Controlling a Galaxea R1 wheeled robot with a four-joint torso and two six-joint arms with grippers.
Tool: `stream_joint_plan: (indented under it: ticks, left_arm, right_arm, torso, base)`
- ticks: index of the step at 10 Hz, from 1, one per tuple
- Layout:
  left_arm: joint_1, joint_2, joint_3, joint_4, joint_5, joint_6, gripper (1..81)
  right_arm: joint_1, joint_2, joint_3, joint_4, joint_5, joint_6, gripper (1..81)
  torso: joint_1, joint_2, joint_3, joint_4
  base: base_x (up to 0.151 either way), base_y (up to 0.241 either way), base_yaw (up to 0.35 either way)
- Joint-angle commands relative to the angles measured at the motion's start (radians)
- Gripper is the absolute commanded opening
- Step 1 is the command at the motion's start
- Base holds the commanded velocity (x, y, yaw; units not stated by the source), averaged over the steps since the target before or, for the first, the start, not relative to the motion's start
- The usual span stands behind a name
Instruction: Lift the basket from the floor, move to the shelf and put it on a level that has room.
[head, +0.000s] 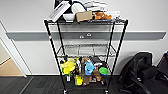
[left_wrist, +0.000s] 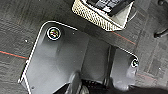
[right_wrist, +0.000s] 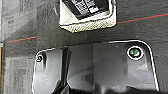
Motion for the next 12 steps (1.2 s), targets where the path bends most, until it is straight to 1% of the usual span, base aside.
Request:
stream_joint_plan:
  ticks: [1,3,5,6,8,9,10,11,12]
  left_arm:
    - [-0.049,-0.030,0.034,-0.010,0.049,0.000,81.1]
    - [-0.046,-0.060,0.055,-0.005,0.046,0.003,81.1]
    - [-0.043,-0.068,0.045,0.005,0.046,0.011,81.1]
    - [-0.043,-0.067,0.028,0.016,0.046,0.026,81.1]
    - [-0.058,-0.067,0.009,0.031,0.048,0.029,81.1]
    - [-0.064,-0.070,0.016,0.032,0.049,0.029,81.1]
    - [-0.072,-0.068,0.016,0.033,0.051,0.031,81.1]
    - [-0.079,-0.070,0.017,0.050,0.052,0.031,81.1]
    - [-0.089,-0.070,0.017,0.070,0.052,0.031,81.1]
  right_arm:
    - [0.022,0.000,-0.014,0.001,-0.042,0.008,81.1]
    - [0.014,0.034,-0.059,-0.004,-0.041,0.007,81.1]
    - [0.010,0.075,-0.109,-0.010,-0.041,0.007,81.1]
    - [0.013,0.084,-0.123,-0.010,-0.041,0.005,81.1]
    - [0.016,0.064,-0.065,-0.012,-0.041,0.005,81.1]
    - [0.020,0.035,0.005,-0.012,-0.039,0.005,81.1]
    - [0.026,-0.003,0.076,-0.012,-0.036,0.005,81.1]
    - [0.034,-0.052,0.148,-0.012,-0.028,0.007,81.1]
    - [0.048,-0.084,0.179,-0.005,-0.028,0.007,81.1]
  torso:
    - [0.063,-0.097,0.000,0.000]
    - [0.106,-0.166,0.000,0.000]
    - [0.150,-0.236,0.000,0.000]
    - [0.172,-0.272,0.000,0.000]
    - [0.216,-0.341,-0.094,0.000]
    - [0.231,-0.365,-0.100,0.000]
    - [0.246,-0.390,-0.117,0.000]
    - [0.265,-0.419,-0.145,0.000]
    - [0.287,-0.454,-0.178,0.000]
  base:
    - [0.000,0.000,0.000]
    - [0.000,0.000,0.000]
    - [0.000,0.000,0.000]
    - [0.000,0.000,0.000]
    - [0.000,0.000,0.000]
    - [0.000,0.000,0.000]
    - [0.000,0.000,0.000]
    - [0.000,0.000,0.000]
    - [0.000,0.000,0.000]
